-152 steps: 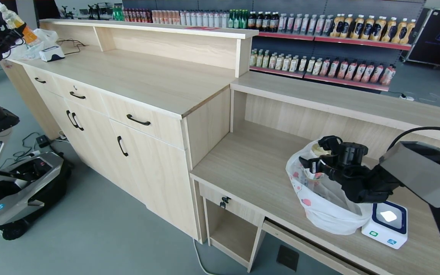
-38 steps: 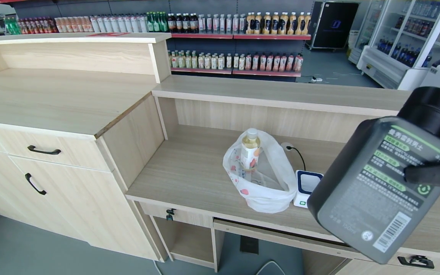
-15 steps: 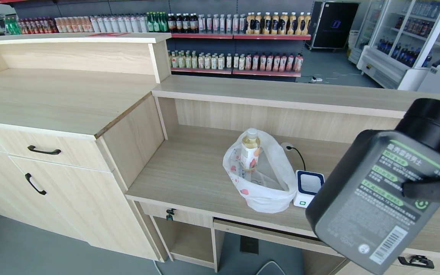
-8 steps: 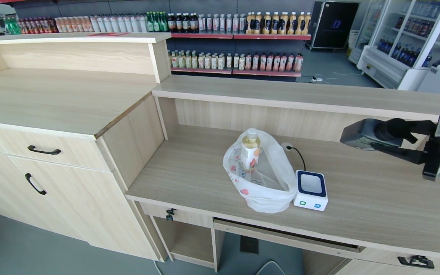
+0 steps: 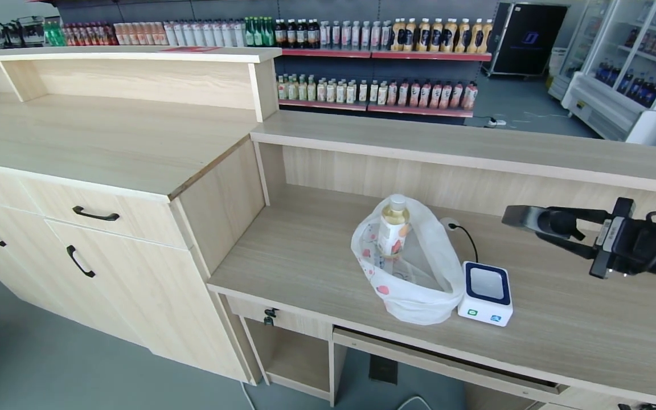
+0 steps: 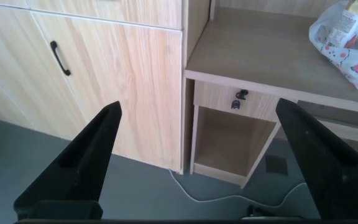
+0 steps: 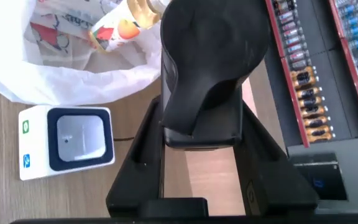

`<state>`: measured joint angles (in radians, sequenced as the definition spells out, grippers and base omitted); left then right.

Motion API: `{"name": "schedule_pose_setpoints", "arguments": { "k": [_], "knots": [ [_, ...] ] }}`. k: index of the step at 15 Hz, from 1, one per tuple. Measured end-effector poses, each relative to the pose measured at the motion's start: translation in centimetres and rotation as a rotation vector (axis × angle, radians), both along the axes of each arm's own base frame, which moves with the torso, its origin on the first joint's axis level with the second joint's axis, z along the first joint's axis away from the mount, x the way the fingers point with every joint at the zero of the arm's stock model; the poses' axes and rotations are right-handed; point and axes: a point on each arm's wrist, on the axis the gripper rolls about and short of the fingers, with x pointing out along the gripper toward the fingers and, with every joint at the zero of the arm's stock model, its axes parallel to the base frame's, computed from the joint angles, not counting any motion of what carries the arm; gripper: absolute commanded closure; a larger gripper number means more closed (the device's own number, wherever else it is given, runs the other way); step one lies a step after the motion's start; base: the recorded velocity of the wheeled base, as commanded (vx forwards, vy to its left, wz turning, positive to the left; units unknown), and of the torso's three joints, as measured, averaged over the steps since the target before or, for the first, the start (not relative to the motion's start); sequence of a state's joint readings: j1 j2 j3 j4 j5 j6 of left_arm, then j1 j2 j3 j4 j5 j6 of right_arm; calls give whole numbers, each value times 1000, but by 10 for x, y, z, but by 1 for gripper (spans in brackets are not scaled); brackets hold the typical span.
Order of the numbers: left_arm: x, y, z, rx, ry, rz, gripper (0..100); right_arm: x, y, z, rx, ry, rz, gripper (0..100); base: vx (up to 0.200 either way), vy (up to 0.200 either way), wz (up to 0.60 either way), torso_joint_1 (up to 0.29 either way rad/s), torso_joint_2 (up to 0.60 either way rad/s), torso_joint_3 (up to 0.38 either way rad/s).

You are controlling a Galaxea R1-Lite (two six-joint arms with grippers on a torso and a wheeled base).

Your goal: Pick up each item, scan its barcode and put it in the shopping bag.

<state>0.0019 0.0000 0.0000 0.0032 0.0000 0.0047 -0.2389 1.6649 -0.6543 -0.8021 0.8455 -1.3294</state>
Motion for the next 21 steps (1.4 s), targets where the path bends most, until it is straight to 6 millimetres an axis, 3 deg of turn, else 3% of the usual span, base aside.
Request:
{"name": "schedule_pose_setpoints", "arguments": {
  "k": [3,8,21],
  "knots": [
    [0,0,0,0,0,-1,0,10,-7,-31,-49,-21,44,100,0,0,0,0,0,0],
    [0,0,0,0,0,0,0,10,-30,-72,-126,4,61,100,0,0,0,0,0,0],
    [0,0,0,0,0,-1,0,29,-40,-108,-158,7,79,100,0,0,0,0,0,0]
  ]
}}
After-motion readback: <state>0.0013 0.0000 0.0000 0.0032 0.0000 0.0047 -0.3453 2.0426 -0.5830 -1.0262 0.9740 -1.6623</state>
